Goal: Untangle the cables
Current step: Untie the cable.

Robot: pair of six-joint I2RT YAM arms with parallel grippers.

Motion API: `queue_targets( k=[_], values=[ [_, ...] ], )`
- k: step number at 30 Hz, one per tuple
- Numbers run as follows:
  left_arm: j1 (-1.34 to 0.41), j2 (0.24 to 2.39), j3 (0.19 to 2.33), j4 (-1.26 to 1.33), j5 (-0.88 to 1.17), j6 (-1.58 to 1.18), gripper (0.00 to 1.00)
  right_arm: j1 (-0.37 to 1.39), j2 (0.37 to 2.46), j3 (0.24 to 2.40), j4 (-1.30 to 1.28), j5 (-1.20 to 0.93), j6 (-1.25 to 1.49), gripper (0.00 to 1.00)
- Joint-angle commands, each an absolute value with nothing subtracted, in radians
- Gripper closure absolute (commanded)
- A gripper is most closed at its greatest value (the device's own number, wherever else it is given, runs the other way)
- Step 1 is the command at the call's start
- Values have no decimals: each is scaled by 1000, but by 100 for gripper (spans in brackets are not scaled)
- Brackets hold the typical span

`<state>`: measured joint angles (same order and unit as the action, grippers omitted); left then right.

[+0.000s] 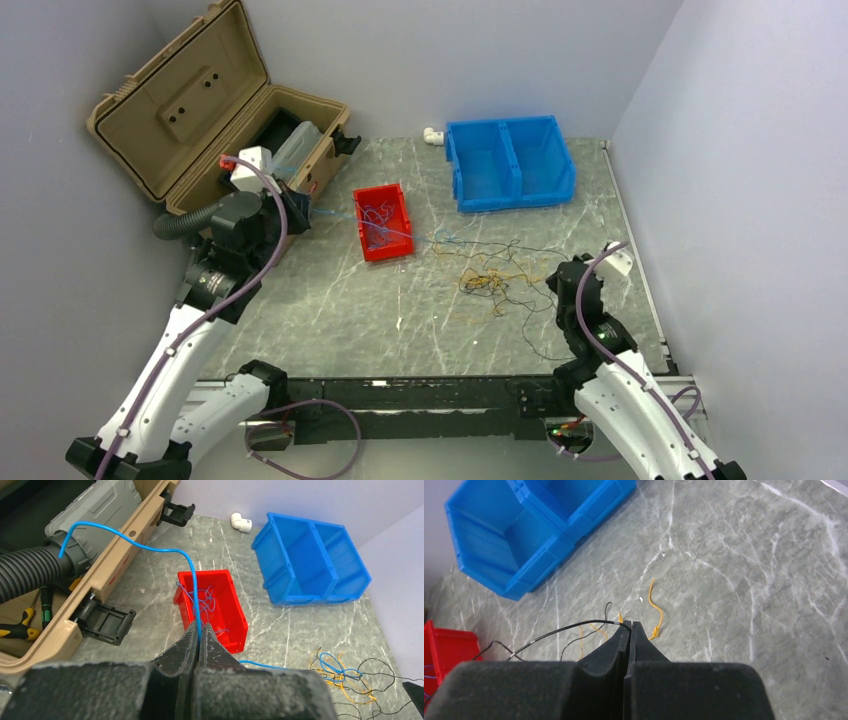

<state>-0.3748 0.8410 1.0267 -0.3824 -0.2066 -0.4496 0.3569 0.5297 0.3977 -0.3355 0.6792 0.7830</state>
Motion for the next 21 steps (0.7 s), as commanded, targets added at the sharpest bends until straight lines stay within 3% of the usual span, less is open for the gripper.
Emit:
queue_targets(
  k=[1, 2, 6, 8, 15, 21],
  values=[
    [-374, 826, 1017, -306, -135, -445, 100, 355, 510, 434, -231, 536, 572, 100],
    [-374, 831, 1001, -258, -46, -420, 100, 354, 514, 433, -187, 445, 503, 96],
    [-374, 887, 988, -122, 273, -387, 100, 355, 572, 449, -95, 158, 388, 42],
    [-374, 923, 1009, -112, 344, -391, 100, 354, 615, 454, -49, 29, 354, 29],
    [-375, 953, 1024, -91, 432, -381, 100, 366, 821, 507, 83, -386, 304, 19],
    [-374, 937, 1034, -108, 420, -366, 100, 473, 955, 575, 115, -357, 278, 12]
  ],
)
